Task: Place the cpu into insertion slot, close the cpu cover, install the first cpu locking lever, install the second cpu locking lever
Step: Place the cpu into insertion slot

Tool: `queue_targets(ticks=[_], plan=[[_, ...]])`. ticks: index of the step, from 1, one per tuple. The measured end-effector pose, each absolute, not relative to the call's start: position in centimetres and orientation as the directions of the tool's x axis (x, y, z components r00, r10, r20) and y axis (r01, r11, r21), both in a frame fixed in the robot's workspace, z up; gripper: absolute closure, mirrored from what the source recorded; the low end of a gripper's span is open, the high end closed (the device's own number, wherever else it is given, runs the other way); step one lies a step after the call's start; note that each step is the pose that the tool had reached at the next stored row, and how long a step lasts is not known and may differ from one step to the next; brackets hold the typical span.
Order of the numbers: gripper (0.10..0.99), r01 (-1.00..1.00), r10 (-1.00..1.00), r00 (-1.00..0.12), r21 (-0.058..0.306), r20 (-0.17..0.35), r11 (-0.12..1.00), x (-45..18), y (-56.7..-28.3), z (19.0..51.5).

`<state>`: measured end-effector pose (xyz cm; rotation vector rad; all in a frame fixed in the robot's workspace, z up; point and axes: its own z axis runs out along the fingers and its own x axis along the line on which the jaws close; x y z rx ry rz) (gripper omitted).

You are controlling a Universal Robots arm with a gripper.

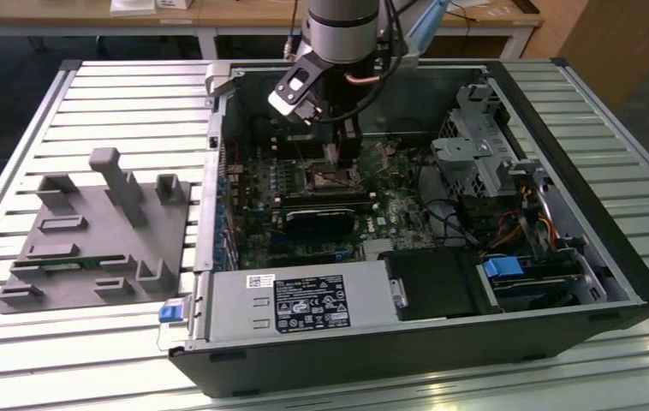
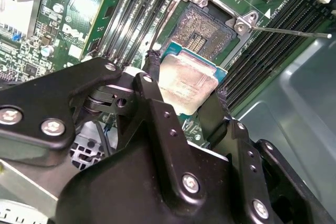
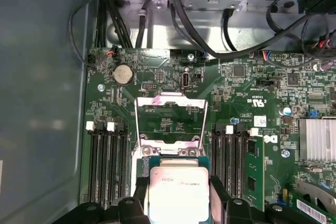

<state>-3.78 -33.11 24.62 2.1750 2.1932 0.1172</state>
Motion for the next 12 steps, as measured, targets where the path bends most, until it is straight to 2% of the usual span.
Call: queue_targets(ticks=[12], plan=[[0.545,0.996,1.000,-0.013,0.089,0.017,0.011,-3.84,-32.81,23.65]])
